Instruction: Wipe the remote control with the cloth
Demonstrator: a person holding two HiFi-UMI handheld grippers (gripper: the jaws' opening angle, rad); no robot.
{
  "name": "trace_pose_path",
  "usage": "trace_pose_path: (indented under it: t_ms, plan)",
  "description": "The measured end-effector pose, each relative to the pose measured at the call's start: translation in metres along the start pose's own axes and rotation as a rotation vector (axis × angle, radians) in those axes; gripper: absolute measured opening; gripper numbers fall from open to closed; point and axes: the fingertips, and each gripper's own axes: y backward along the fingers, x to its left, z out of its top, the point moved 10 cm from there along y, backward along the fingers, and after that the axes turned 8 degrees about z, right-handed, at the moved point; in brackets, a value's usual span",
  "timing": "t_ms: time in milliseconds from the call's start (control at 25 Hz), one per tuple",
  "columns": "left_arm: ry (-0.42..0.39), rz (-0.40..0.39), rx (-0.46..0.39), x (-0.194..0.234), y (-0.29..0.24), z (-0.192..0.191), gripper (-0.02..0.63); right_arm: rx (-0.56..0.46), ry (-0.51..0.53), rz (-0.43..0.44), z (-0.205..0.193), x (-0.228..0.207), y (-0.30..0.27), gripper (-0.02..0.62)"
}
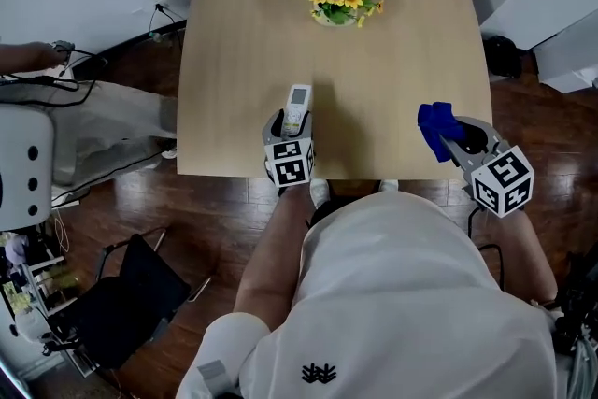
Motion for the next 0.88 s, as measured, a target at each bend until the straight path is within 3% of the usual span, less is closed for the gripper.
trace_pose_path:
  t_ms: [480, 880]
  plan:
    - [-0.002, 0.054, 0.145, -0.001, -0.034, -0.043, 0.275, 0.035, -0.011, 0.005, -0.006, -0.01, 0.005, 0.089]
    - [-0.064, 0.06, 0.174, -0.002, -0.044, -0.057, 0.276, 0.027, -0.022, 0.019, -0.008, -0.01, 0.002, 0.089]
